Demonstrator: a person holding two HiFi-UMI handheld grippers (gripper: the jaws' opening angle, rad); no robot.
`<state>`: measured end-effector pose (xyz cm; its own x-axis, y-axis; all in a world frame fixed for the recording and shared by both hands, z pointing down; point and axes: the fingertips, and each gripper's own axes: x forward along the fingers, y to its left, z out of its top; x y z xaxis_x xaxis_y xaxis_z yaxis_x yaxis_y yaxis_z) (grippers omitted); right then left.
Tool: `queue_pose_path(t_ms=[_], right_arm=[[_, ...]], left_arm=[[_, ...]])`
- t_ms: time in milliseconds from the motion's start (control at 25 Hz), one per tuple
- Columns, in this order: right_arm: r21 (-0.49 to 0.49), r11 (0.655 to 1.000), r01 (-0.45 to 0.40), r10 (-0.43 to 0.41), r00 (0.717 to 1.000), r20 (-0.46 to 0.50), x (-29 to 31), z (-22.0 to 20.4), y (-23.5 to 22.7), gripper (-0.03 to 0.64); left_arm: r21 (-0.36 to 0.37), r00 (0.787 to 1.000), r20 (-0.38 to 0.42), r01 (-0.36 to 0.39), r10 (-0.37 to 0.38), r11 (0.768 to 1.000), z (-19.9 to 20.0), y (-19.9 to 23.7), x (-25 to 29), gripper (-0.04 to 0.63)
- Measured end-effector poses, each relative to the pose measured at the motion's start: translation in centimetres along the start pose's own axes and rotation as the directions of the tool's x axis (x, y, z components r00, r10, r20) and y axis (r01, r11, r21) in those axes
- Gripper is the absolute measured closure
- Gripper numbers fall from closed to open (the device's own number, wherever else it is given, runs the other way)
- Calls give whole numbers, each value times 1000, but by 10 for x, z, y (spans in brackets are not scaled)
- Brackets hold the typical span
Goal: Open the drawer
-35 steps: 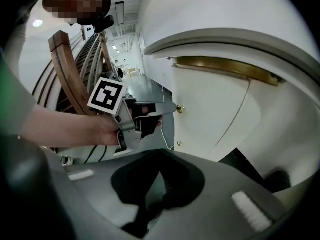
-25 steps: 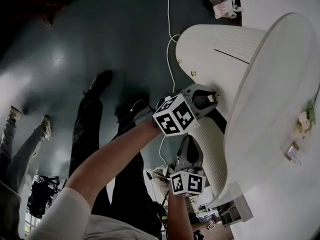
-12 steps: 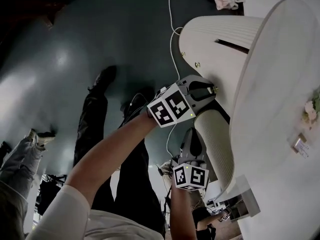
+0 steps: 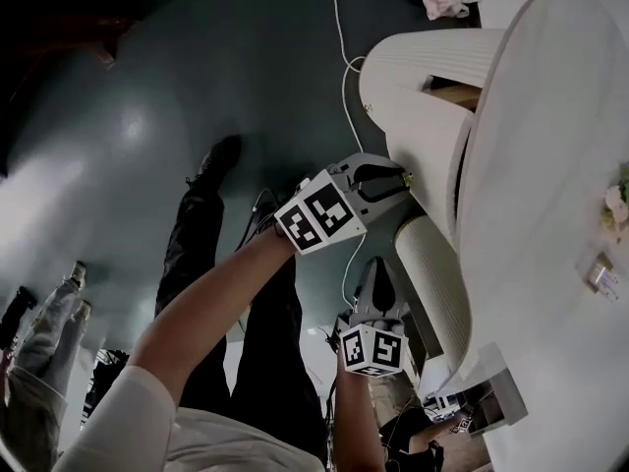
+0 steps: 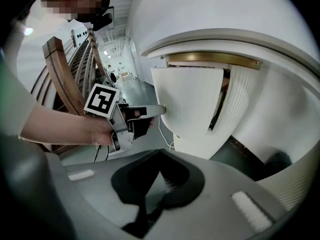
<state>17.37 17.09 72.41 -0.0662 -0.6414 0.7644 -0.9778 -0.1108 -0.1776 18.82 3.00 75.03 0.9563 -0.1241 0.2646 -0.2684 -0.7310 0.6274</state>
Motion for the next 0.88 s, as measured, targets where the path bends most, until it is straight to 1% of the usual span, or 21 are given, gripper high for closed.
queue_pose_path(t_ms=[240,680,880], right_arm=[[3,1000,-1,1,1000,9,1,-2,11,606],[40,999,6,-6,1000,3,-5,-12,29,606],[79,997,18,-19,1000,4,-12,-19,36,606]], left_arm=[[-7,1000,-17,5,-5,1000,-7,-1,-17,494],[-28,998,-57,-17,15,999,-23,-5,-52,494],[-26,995,-98,-25,23,999,-32,-8,-65,494]])
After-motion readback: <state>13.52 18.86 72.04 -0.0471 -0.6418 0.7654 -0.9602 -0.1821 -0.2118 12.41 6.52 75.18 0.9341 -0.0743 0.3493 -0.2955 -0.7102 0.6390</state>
